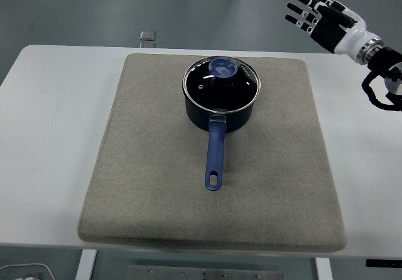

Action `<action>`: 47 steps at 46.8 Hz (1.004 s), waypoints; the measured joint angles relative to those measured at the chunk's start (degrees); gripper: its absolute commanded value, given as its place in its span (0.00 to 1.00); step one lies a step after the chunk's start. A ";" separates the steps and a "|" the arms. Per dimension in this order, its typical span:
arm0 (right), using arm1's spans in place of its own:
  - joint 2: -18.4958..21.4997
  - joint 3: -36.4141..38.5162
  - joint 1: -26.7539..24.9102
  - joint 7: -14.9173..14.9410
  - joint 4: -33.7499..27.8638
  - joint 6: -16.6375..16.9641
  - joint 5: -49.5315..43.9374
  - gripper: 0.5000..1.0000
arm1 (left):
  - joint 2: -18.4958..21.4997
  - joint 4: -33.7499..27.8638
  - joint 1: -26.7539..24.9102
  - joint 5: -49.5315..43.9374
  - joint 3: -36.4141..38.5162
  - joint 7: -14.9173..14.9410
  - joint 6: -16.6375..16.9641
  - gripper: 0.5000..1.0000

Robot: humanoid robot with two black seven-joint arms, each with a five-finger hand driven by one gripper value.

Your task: Lift the pot lid and place it to the right of the pot.

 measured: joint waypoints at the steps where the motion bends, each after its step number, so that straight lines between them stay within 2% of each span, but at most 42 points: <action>1: -0.04 0.00 0.00 0.01 0.00 0.01 0.00 0.86 | 0.00 0.04 0.00 0.00 0.01 0.00 0.00 1.00; 21: -0.22 -0.27 -0.04 0.12 0.03 0.26 -0.56 0.86 | 0.00 0.00 0.00 -0.02 0.05 0.00 0.00 1.00; 47: -0.95 -0.10 0.55 0.74 0.76 0.15 -9.85 0.86 | 0.00 -0.01 0.00 -0.02 0.05 0.00 0.00 1.00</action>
